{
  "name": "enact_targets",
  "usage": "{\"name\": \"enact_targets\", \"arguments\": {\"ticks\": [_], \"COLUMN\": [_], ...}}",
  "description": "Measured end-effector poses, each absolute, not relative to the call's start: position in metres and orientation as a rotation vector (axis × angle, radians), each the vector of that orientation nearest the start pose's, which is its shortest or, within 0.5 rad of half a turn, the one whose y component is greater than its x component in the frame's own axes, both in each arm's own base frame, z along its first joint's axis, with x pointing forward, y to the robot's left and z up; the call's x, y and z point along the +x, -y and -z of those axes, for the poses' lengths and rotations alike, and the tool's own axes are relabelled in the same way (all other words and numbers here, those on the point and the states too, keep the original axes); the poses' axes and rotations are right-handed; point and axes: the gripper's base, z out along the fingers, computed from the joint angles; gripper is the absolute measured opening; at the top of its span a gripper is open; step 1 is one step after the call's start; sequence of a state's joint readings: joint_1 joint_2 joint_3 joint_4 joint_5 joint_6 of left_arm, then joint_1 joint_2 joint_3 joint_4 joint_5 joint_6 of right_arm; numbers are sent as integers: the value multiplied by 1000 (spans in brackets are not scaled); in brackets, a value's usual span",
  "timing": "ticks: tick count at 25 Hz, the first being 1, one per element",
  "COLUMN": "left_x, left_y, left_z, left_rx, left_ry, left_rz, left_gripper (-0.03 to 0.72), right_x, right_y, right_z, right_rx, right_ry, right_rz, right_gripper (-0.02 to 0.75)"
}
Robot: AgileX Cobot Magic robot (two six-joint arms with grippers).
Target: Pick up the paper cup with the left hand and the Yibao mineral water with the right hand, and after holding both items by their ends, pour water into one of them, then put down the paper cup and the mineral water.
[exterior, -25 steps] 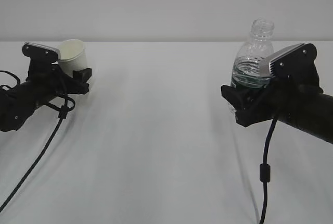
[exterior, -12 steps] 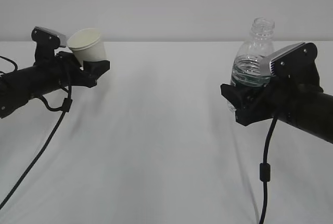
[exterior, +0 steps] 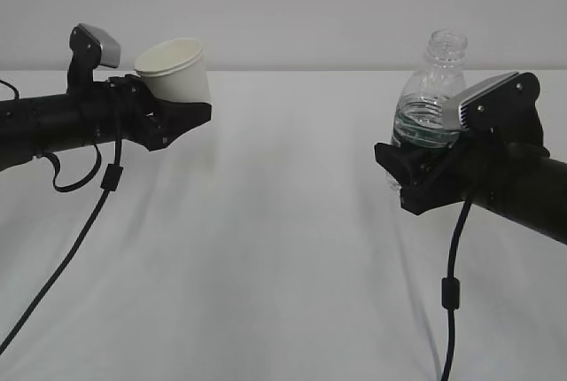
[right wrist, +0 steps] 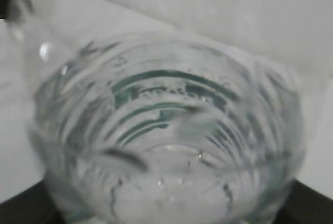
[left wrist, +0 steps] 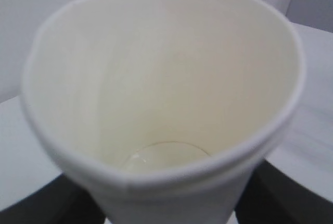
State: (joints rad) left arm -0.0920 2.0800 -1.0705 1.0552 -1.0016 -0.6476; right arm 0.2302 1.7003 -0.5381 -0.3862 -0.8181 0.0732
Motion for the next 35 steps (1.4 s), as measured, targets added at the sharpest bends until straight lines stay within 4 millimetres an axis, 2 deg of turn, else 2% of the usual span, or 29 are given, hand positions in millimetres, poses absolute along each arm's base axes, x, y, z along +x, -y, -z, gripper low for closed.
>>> {"name": "enact_targets", "arguments": {"ticks": [14,21,35], "left_x": [370,357,329], "left_y": [119,145,194], "left_z": [-154,-161,-155], "left_rx": [945,1041,1244], "left_ry": [-1617,-1581,-1555], "left_rz": [955,1021,1096], "left_gripper": [459,459,458], "right_x": [283,282,280], "right_y": [-94,-95,-97], "right_z": [-163,-162,-162], "right_rx": [-611,-630,-656], "right_ry": [-1760,-1757,-1752], "right_rz": [-291,-306,-320], "right_gripper": [499,499,499]}}
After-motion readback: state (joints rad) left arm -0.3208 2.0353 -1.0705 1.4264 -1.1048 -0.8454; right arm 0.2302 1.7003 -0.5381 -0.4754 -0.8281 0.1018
